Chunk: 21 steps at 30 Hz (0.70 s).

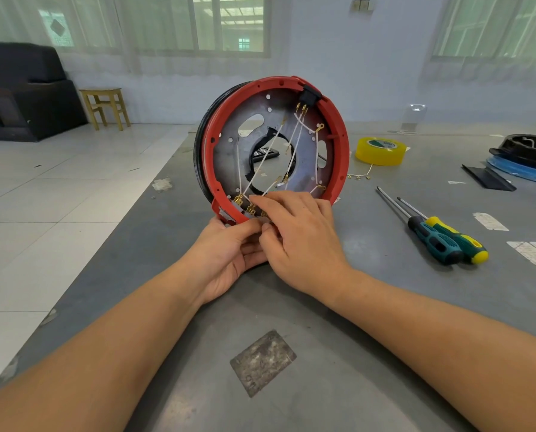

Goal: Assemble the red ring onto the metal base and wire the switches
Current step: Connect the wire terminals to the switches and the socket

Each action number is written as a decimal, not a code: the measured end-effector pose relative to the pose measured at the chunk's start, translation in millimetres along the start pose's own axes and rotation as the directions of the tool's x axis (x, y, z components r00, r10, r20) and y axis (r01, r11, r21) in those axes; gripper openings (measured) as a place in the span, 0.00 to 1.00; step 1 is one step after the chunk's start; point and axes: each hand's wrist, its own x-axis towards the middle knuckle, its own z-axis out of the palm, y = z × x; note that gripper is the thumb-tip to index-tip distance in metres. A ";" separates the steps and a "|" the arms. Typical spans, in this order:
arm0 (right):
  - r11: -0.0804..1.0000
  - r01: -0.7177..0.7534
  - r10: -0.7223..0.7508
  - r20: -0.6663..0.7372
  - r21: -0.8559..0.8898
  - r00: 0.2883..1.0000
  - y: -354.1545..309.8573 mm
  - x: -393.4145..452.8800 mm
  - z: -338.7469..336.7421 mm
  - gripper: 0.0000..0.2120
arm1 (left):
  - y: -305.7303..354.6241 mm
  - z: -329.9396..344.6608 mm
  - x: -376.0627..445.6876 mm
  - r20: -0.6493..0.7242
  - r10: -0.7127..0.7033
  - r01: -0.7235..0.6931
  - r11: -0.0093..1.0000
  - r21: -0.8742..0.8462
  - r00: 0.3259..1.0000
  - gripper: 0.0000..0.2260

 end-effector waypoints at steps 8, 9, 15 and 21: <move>0.996 -0.040 0.038 0.025 0.084 0.999 -10.5 6.6 5.0 0.28 | -3.2 -1.8 2.3 0.028 0.019 -0.020 0.998 0.054 0.999 0.10; 0.995 -0.045 0.042 0.030 0.087 0.999 -10.4 7.5 6.5 0.28 | -3.3 -1.9 2.2 0.036 0.019 -0.021 0.998 0.058 0.999 0.11; 0.988 -0.061 0.056 0.037 0.145 0.998 -9.0 8.9 6.6 0.27 | -4.3 -2.6 3.6 0.023 0.020 -0.021 0.998 0.065 1.000 0.08; 0.979 -0.034 0.050 -0.074 0.203 0.996 17.0 2.3 -8.9 0.19 | -1.6 -6.1 4.0 0.025 -0.074 0.076 0.995 -0.057 0.997 0.11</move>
